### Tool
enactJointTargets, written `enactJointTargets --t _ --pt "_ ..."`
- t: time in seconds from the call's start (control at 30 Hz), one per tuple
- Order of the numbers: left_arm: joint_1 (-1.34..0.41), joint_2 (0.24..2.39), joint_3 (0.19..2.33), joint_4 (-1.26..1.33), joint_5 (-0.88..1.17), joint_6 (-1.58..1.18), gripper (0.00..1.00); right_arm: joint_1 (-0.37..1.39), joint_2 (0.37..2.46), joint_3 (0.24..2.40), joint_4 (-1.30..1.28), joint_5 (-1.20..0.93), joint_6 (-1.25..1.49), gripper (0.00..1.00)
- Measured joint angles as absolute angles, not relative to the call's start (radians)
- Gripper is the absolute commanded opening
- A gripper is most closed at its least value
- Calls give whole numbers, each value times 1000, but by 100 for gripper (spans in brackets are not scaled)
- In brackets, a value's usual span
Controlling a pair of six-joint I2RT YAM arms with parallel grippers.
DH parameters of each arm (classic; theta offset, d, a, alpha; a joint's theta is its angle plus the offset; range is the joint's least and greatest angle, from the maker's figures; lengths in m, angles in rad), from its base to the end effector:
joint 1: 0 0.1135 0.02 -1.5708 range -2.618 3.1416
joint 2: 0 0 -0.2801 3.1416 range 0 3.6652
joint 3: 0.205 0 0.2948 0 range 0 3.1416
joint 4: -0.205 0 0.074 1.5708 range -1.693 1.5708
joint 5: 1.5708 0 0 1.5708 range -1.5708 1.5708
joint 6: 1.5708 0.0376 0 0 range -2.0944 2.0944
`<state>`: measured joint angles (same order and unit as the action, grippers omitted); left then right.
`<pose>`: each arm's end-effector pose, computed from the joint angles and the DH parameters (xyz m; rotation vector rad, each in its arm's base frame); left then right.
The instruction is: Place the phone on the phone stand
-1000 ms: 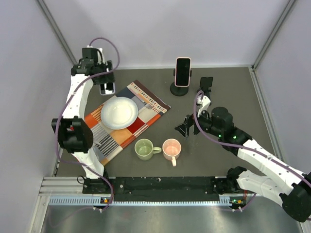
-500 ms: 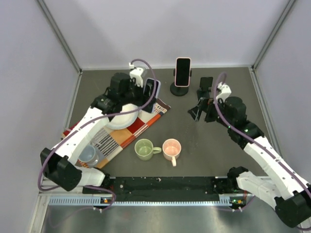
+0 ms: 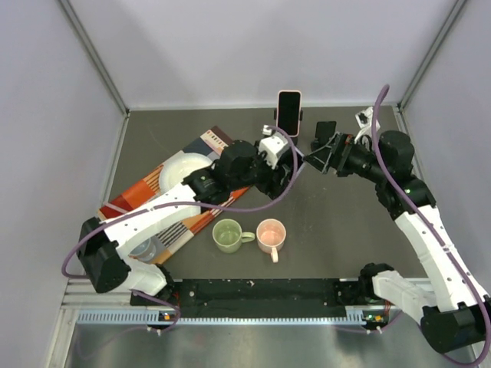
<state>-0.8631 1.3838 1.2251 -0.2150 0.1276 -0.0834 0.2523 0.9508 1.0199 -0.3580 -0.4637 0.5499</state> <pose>0.2343 -0.2812 0.3617 0.8469 1.8301 -0.7408 0.2323 0.0772 0.3906 -0.0497 1.9457 0.9750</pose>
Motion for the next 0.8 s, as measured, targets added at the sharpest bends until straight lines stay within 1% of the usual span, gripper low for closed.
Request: enactJointTargets --t 0.17,0.23,0.33,0.53,0.63,0.67,0.77,0.8 --pt "-935 1438 1246 -212 85 -12 0 252 963 1050 -375 -557 547 86" --pt "-943 1443 1246 -213 84 1 0 252 963 1050 -390 -573 542 83" --pt "-946 1444 1246 -212 80 17 0 252 968 1049 -399 -609 530 72" --pt "-954 1444 1250 -220 73 54 0 252 1011 1044 -413 -670 509 62" --pt "-975 1444 1260 -237 62 75 0 252 1016 1032 -416 -682 503 54" --pt "-981 1444 1262 -239 61 80 0 252 1016 1027 -413 -685 500 47" --pt "-1006 1444 1268 -249 56 101 0 252 1018 1013 -409 -701 496 40" --pt "-1011 1445 1270 -251 53 106 0 252 1019 1009 -409 -705 497 32"
